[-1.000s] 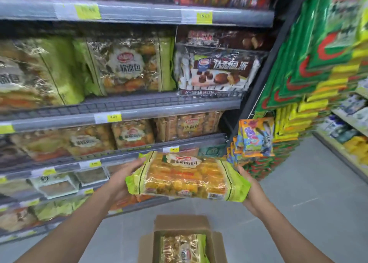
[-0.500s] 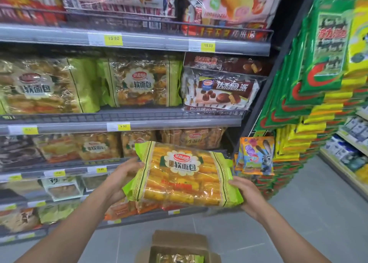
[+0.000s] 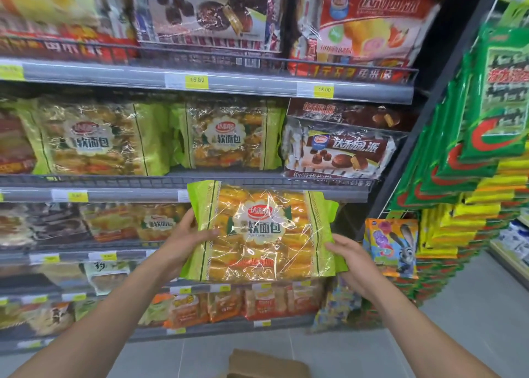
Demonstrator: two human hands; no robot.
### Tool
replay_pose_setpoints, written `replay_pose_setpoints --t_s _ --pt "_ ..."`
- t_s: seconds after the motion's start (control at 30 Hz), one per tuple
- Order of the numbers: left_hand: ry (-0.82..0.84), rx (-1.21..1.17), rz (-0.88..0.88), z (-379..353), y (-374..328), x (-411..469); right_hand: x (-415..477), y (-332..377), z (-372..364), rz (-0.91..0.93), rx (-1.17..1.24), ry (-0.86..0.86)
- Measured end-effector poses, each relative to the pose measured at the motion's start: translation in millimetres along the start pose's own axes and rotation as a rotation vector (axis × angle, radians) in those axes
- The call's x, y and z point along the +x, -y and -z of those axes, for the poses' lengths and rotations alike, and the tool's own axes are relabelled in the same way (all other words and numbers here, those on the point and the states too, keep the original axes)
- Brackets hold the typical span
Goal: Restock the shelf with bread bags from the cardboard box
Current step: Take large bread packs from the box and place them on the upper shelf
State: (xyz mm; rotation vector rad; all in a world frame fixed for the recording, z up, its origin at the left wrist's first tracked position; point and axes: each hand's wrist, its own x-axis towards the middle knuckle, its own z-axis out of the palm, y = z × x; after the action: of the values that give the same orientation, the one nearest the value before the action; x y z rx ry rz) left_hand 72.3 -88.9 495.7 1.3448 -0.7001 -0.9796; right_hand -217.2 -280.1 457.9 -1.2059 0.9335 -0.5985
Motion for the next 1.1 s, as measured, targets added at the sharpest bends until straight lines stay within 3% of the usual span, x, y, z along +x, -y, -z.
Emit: replay_pose_setpoints --t_s 0.37,0.57,0.67,0.97,1.1 --pt "-0.048 -0.100 -0.078 68 -37 62 53 51 -66 0.082 0.052 0.029" --pt "-0.050 -0.119 -0.057 99 -49 94 84 74 -88 0.057 -0.199 0.088" --pt "-0.050 -0.085 -0.044 114 -54 114 109 78 -94 0.111 -0.312 0.003" --pt "-0.030 0.073 -0.144 143 -89 186 164 131 -144 0.292 -0.332 -0.241" --pt "-0.146 0.106 -0.177 138 -104 207 188 147 -157 0.345 -0.358 -0.331"
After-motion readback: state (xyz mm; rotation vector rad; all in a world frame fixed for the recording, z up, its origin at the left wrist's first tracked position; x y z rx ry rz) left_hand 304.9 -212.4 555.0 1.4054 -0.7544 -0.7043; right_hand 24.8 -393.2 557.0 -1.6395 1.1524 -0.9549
